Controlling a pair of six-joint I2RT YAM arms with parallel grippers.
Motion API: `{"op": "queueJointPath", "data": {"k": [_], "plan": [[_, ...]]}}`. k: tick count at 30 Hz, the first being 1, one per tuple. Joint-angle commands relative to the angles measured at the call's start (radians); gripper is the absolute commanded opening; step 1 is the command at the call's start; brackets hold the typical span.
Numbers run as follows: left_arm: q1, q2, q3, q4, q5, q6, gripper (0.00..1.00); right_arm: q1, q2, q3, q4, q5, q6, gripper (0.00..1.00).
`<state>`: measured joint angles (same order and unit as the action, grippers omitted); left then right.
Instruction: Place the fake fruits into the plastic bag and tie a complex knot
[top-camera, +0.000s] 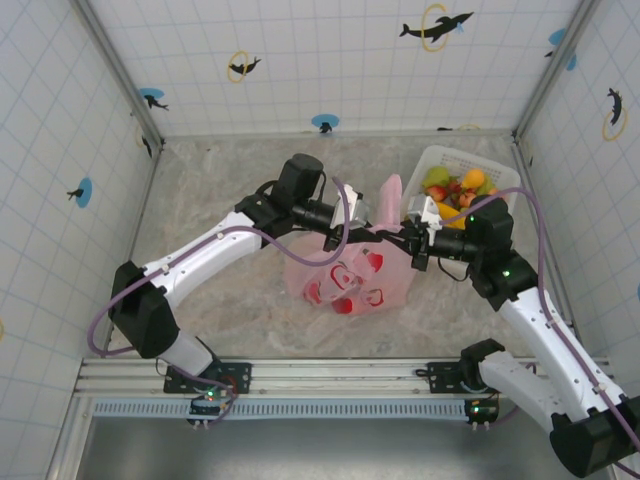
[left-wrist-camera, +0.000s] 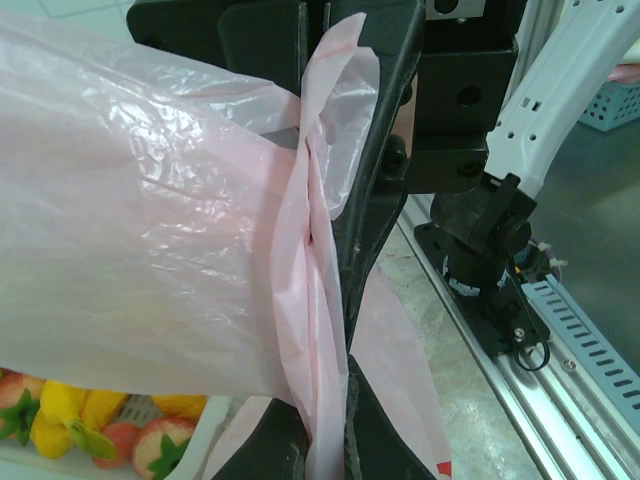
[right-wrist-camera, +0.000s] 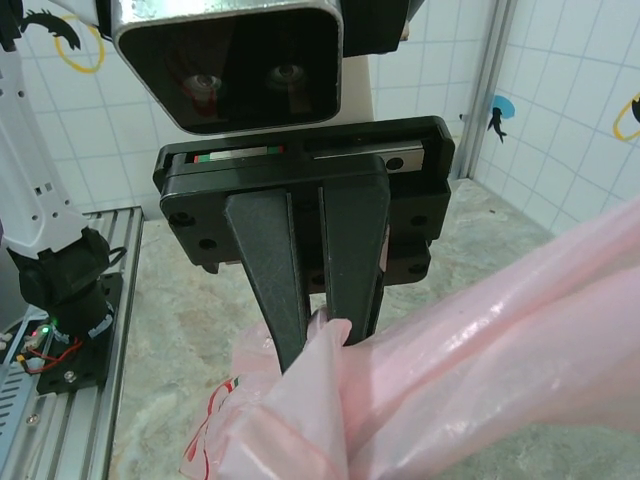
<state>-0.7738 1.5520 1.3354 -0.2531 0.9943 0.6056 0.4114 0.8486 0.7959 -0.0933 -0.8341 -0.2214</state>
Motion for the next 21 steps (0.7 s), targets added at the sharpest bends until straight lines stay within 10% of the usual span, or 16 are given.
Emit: {"op": "queueJointPath", "data": {"k": [1, 6, 15, 21], "plan": [[0.009, -0.019, -0.002, 0.000, -0.024, 0.029, 0.03, 0.006, 0.001, -0.011, 0.050, -0.052, 0.012, 0.07], [0.010, -0.027, -0.003, 0.020, -0.051, 0.014, 0.00, 0.005, 0.007, -0.002, 0.049, -0.046, 0.031, 0.18], [0.010, -0.078, -0.056, 0.093, -0.191, -0.017, 0.00, -0.003, -0.010, 0.166, -0.188, 0.182, 0.131, 0.75], [0.008, -0.109, -0.088, 0.124, -0.232, -0.007, 0.00, 0.009, 0.062, 0.236, -0.290, 0.172, 0.156, 0.79]]}}
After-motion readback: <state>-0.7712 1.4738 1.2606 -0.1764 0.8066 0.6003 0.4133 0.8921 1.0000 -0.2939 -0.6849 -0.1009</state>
